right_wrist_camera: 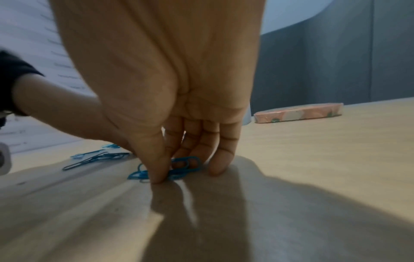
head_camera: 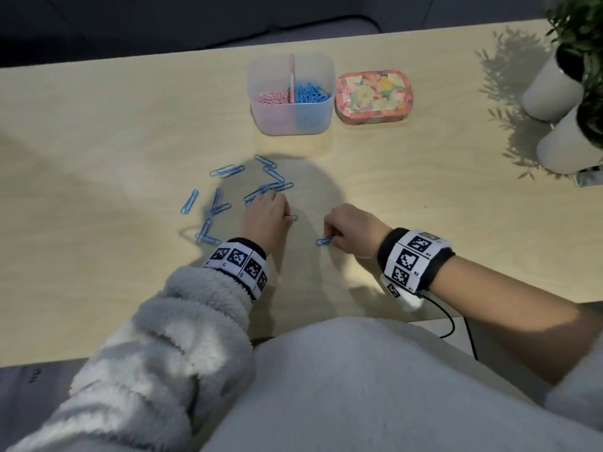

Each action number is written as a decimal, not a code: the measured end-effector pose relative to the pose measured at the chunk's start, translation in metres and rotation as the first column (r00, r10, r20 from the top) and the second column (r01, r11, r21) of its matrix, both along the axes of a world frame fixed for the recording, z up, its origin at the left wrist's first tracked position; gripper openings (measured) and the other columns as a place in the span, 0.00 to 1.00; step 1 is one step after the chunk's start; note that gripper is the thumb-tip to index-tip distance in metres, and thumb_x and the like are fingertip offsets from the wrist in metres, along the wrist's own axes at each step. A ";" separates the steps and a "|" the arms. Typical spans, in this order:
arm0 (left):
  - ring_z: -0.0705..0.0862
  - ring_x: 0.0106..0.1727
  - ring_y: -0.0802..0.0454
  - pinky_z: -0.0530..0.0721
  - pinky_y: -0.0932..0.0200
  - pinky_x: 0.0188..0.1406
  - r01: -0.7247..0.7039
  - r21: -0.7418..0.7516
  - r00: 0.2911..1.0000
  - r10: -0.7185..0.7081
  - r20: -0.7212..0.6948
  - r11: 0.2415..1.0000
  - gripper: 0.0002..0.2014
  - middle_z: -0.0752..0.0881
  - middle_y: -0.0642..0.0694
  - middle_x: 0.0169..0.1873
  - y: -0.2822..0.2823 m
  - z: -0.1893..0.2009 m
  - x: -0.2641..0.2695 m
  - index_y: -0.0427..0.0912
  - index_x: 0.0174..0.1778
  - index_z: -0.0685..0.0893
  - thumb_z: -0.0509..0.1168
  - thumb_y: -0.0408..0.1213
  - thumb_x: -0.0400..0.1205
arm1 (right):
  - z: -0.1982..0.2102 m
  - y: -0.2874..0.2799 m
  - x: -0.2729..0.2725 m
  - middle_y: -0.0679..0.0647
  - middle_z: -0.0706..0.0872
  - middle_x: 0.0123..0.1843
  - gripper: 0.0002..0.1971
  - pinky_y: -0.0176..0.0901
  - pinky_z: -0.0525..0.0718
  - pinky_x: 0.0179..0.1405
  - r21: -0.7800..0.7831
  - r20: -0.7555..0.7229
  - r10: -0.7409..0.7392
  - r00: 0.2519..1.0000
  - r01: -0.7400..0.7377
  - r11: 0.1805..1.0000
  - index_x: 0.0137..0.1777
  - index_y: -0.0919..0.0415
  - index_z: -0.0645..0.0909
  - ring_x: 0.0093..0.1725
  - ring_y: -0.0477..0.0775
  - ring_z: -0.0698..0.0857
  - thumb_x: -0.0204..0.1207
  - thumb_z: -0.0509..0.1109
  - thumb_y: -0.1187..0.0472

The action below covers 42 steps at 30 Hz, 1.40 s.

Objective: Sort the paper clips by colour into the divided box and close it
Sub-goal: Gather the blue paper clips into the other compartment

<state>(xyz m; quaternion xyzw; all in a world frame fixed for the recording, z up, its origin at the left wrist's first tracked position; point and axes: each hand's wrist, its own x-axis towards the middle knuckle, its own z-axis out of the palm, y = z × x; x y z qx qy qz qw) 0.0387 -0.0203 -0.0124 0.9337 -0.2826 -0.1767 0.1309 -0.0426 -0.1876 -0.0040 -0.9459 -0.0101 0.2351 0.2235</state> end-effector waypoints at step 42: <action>0.80 0.50 0.45 0.72 0.60 0.44 -0.174 -0.124 0.969 0.147 -0.198 0.977 0.09 0.85 0.41 0.47 0.045 0.009 0.003 0.38 0.50 0.85 0.68 0.34 0.76 | -0.004 0.010 0.073 0.66 0.82 0.58 0.09 0.50 0.75 0.54 0.002 0.175 0.038 0.984 -0.038 0.999 0.55 0.69 0.79 0.57 0.64 0.80 0.78 0.61 0.67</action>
